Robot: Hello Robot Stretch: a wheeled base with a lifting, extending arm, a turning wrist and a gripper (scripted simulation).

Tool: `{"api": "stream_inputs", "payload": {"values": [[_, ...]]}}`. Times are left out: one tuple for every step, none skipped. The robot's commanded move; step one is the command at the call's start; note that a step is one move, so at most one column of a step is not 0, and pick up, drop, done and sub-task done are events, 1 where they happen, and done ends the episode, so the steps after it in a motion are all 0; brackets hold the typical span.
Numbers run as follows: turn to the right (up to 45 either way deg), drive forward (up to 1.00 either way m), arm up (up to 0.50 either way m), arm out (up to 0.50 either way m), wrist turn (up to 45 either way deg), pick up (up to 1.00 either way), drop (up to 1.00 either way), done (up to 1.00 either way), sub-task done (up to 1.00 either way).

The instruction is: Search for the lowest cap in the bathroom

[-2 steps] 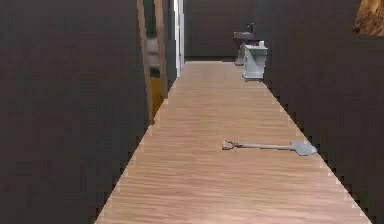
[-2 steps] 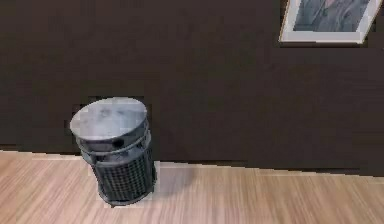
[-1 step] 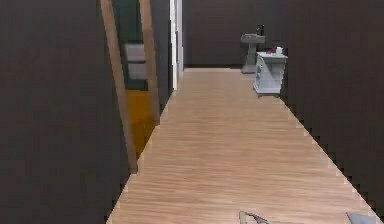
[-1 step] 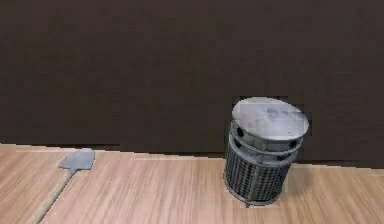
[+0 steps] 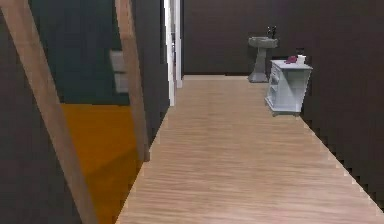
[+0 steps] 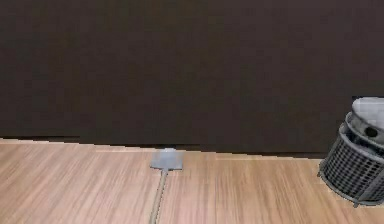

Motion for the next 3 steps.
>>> {"api": "stream_inputs", "payload": {"values": [[0.0, 0.45, 0.0, 0.0, 0.0, 0.0, 0.0, 0.0, 0.0], [21.0, 0.0, 0.0, 0.0, 0.0, 0.0, 0.0, 0.0, 0.0], [0.0, 1.0, 0.0, 0.0, 0.0, 0.0, 0.0, 0.0, 0.0]]}}
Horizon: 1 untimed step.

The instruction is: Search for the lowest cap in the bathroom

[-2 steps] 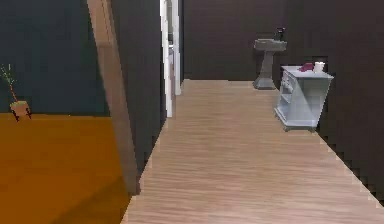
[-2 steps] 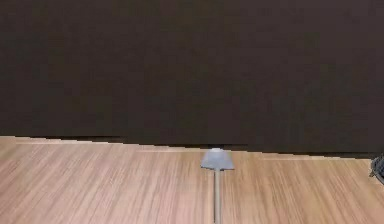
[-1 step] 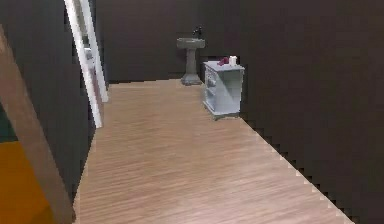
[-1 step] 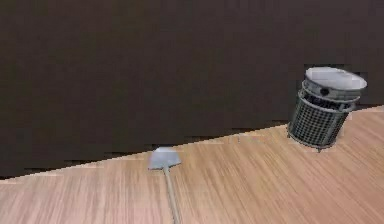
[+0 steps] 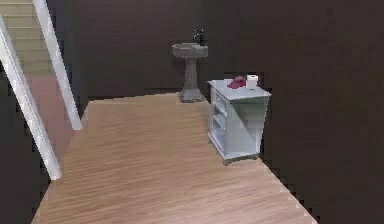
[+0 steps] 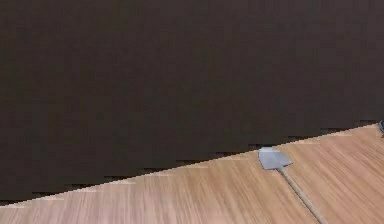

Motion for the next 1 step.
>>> {"api": "stream_inputs", "payload": {"values": [[0.0, 1.0, 0.0, 0.0, 0.0, 0.0, 0.0, 0.0, 0.0]]}}
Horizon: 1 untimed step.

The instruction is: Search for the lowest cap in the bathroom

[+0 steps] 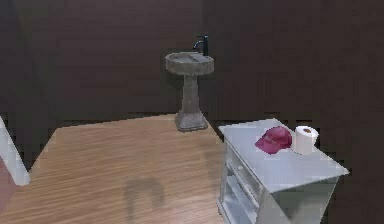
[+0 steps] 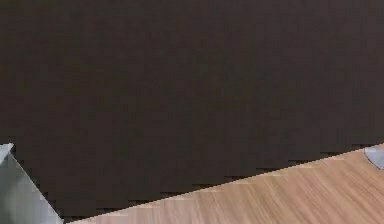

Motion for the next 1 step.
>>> {"api": "stream_inputs", "payload": {"values": [[6.0, 0.0, 0.0, 0.0, 0.0, 0.0, 0.0, 0.0, 0.0]]}}
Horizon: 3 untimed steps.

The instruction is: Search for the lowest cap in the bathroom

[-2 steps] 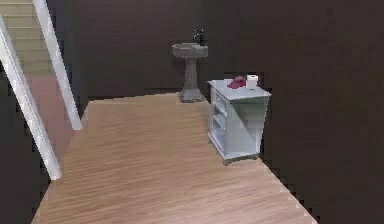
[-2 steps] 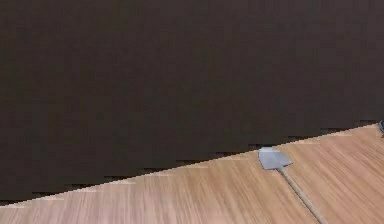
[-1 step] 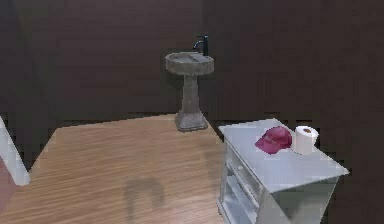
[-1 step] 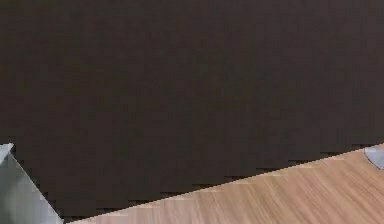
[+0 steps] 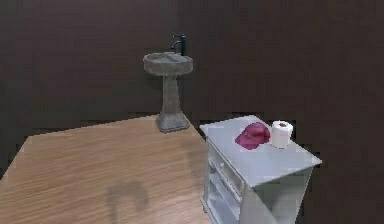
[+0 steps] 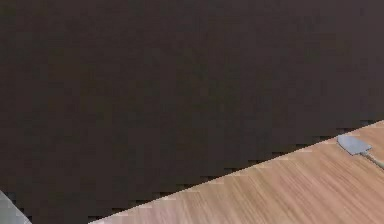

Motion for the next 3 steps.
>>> {"api": "stream_inputs", "payload": {"values": [[0.0, 0.2, 0.0, 0.0, 0.0, 0.0, 0.0, 0.0, 0.0], [21.0, 0.0, 0.0, 0.0, 0.0, 0.0, 0.0, 0.0, 0.0], [0.0, 0.0, 0.0, 0.0, 0.0, 0.0, 0.0, 1.0, 0.0]]}}
